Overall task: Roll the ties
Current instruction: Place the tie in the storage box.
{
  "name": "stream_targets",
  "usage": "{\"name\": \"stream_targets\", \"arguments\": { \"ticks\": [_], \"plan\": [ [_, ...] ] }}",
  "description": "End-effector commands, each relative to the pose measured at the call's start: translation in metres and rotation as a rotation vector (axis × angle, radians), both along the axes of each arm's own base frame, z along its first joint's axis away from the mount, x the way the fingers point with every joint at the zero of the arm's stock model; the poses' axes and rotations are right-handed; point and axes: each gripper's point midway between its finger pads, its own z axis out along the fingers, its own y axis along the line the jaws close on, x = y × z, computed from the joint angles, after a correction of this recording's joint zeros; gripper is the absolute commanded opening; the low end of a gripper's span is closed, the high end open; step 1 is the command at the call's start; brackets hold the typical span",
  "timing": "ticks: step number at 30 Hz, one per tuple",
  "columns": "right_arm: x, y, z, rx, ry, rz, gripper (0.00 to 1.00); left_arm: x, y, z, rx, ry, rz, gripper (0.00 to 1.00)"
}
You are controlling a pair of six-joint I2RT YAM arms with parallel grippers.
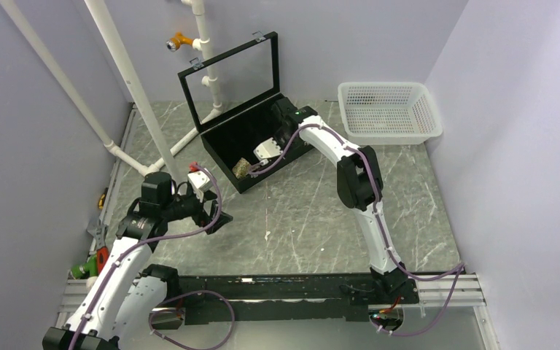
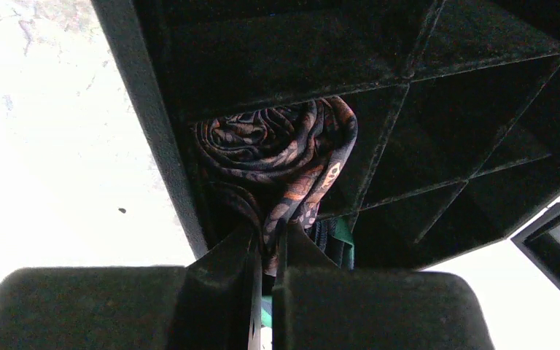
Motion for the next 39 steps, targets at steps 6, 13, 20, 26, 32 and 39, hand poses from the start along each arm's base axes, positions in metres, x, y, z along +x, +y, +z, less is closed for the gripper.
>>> {"name": "stream_targets", "arguments": {
  "ticks": [6,13,20,26,32,39],
  "plan": [
    [0.003,0.002,-0.003,-0.013,0.009,-0.028,0.30,0.003,0.000,0.007,-0.021,-0.019,0.008,0.99],
    [-0.008,-0.002,0.037,0.013,-0.015,-0.004,0.65,0.004,-0.001,0.004,-0.013,-0.011,-0.006,0.99],
    [-0.018,-0.011,0.074,0.023,-0.062,0.018,0.73,0.009,0.001,0.004,0.001,-0.018,0.004,0.99],
    [-0.026,-0.023,0.115,0.057,-0.098,-0.032,0.81,0.012,-0.003,0.016,0.002,-0.061,-0.043,0.99],
    [-0.037,-0.036,0.174,0.199,-0.182,-0.154,1.00,0.024,-0.003,0.023,0.016,0.054,-0.013,0.99],
    [-0.054,-0.076,0.251,0.556,-0.253,-0.511,1.00,0.047,-0.011,0.067,0.048,0.106,-0.016,0.99]
  ]
}}
